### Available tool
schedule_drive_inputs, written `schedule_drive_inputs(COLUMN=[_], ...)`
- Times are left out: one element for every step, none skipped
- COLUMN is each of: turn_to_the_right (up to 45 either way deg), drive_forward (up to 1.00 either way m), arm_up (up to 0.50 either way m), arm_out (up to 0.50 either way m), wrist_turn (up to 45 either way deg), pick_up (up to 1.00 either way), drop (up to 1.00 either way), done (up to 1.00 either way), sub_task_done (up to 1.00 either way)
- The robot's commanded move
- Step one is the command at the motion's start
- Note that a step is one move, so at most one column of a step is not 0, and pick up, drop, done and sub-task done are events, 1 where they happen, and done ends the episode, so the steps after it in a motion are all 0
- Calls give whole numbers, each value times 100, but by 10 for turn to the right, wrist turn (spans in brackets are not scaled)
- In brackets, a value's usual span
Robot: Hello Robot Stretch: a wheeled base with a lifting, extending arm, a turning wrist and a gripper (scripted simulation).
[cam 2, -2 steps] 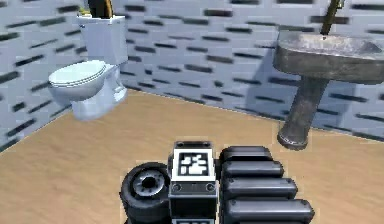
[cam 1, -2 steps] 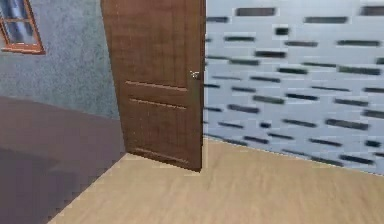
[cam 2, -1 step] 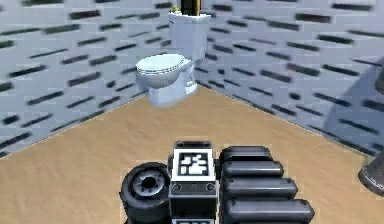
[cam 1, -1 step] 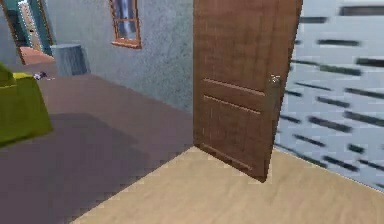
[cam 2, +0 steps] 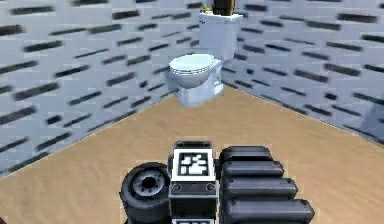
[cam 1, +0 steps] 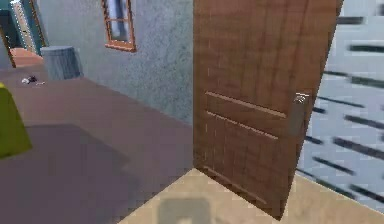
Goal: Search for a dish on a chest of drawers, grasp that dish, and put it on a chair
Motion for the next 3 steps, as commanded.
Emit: schedule_drive_inputs(turn_to_the_right=[-450,0,-30], drive_forward=[0,100,0], arm_up=[0,0,0], arm_out=[0,0,0], wrist_turn=[0,0,0], pick_up=[0,0,0], drop=[0,0,0], done=[0,0,0], sub_task_done=[0,0,0])
